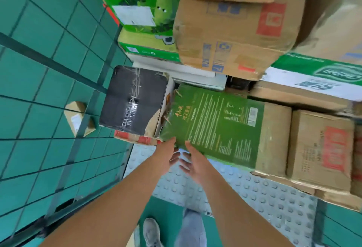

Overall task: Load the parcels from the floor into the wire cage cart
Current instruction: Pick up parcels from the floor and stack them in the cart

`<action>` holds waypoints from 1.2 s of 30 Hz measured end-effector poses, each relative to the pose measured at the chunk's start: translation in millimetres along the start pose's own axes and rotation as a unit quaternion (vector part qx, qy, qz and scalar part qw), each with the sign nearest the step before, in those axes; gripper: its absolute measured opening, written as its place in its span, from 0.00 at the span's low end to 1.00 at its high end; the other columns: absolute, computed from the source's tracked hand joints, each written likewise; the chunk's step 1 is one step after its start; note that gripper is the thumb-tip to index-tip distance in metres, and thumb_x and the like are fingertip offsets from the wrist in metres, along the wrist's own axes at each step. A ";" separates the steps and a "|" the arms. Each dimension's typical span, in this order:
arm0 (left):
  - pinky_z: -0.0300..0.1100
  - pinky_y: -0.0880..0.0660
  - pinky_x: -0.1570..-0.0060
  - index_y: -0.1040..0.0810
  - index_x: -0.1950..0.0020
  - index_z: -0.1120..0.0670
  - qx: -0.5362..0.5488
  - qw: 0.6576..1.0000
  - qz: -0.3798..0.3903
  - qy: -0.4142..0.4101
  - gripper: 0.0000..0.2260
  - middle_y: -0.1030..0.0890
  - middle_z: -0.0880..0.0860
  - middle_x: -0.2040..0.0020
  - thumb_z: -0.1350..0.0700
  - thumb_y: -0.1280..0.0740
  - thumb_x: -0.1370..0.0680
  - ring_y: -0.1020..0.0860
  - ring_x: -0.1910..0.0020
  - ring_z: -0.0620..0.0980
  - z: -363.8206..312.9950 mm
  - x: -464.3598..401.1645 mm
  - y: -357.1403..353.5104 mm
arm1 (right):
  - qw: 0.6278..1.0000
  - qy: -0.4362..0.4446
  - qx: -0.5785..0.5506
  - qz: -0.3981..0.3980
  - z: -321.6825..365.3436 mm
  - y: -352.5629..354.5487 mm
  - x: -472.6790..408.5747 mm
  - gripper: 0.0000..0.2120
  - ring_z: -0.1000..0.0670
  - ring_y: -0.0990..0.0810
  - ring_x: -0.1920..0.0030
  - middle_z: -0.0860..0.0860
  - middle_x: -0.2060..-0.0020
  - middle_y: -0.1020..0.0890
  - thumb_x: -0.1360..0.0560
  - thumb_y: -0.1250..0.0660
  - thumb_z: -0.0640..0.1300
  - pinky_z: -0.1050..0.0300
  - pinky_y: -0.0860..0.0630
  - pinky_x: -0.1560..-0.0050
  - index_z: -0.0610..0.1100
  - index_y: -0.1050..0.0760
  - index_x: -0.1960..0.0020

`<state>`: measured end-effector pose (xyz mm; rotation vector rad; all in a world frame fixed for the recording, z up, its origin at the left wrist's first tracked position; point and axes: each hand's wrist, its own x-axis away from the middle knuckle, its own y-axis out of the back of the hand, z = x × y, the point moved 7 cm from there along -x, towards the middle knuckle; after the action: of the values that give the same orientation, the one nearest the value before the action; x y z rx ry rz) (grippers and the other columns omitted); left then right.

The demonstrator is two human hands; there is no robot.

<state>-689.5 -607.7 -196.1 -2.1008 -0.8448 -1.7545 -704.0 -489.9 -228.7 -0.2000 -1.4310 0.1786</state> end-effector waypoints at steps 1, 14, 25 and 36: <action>0.49 0.22 0.39 0.23 0.43 0.53 0.009 1.000 -0.001 0.011 0.09 0.18 0.56 0.45 0.49 0.37 0.15 0.19 0.43 0.53 1.9 -5.8 1.6 | 1.000 -0.014 0.013 -0.015 -3.9 7.3 -2.9 0.27 0.47 0.20 0.46 0.50 0.36 0.23 0.24 0.29 0.62 0.52 0.21 0.44 0.45 0.28 0.35; 0.50 0.21 0.43 0.33 0.28 0.50 0.063 0.997 -0.034 0.006 0.17 0.23 0.57 0.37 0.50 0.37 0.15 0.19 0.48 0.53 22.1 -39.1 -13.3 | 0.906 0.188 0.076 -0.372 53.2 165.3 23.3 0.45 0.35 0.28 0.32 0.46 0.25 0.37 0.29 0.23 0.57 0.32 0.27 0.35 0.60 0.48 0.22; 0.47 0.21 0.51 0.41 0.22 0.45 0.095 0.991 -0.084 -0.040 0.25 0.23 0.54 0.36 0.51 0.35 0.16 0.19 0.45 0.53 23.8 -36.4 -2.4 | 0.925 0.160 0.170 -0.299 58.1 170.0 5.2 0.45 0.42 0.24 0.41 0.46 0.34 0.28 0.31 0.21 0.59 0.48 0.24 0.40 0.49 0.44 0.24; 0.47 0.23 0.45 0.35 0.22 0.48 0.025 0.995 0.020 -0.095 0.23 0.25 0.51 0.33 0.47 0.35 0.16 0.22 0.36 0.54 61.5 108.4 68.7 | 0.973 0.002 0.224 -0.047 -16.8 54.5 104.3 0.29 0.45 0.20 0.41 0.47 0.40 0.20 0.22 0.33 0.63 0.49 0.24 0.39 0.49 0.30 0.27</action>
<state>-589.4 -600.1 -95.2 -2.2616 -0.8803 -1.5140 -673.7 -412.3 -143.8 0.2371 -1.3554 0.4163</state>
